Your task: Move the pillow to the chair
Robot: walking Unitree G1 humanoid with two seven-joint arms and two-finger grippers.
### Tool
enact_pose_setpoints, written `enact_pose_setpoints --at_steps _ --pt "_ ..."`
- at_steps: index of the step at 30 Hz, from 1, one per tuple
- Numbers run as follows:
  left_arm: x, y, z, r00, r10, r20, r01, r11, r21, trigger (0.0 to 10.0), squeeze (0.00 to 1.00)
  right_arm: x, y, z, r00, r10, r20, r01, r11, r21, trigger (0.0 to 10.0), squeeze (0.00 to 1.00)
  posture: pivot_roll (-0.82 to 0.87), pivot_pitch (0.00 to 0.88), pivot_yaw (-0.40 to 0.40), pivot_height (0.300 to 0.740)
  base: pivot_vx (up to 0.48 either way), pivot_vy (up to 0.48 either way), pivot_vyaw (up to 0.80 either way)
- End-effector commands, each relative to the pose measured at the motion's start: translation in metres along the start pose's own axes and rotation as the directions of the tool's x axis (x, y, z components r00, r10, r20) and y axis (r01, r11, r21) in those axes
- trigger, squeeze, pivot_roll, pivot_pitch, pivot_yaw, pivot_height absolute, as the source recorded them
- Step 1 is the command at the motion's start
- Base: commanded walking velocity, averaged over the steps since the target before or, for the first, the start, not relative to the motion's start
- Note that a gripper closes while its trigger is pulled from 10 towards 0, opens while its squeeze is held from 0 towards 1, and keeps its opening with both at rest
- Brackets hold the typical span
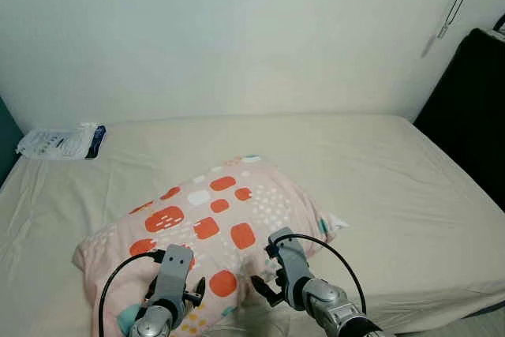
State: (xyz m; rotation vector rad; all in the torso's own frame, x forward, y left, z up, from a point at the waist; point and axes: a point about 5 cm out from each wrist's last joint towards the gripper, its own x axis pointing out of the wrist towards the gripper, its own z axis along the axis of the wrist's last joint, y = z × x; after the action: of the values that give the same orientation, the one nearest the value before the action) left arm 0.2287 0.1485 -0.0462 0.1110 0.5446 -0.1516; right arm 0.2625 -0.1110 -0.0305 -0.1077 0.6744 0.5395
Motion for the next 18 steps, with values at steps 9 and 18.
enact_pose_setpoints --at_steps 9,18 --pt "-0.0009 -0.0008 -0.0020 0.999 0.049 -0.008 -0.049 0.996 -0.072 10.0 0.00 -0.0019 -0.0031 -0.0036 1.000 -0.019 -0.007 0.019 1.000 0.012 10.0 0.00 0.08 0.000 -0.073 0.740 0.000 0.000 0.00" --pt "-0.0037 -0.0060 -0.0053 1.000 0.025 -0.002 -0.025 0.997 -0.070 10.0 0.00 -0.0028 -0.0035 -0.0068 0.999 -0.033 -0.013 0.033 0.999 0.009 10.0 0.00 0.08 0.000 -0.072 0.740 0.000 0.000 0.00"
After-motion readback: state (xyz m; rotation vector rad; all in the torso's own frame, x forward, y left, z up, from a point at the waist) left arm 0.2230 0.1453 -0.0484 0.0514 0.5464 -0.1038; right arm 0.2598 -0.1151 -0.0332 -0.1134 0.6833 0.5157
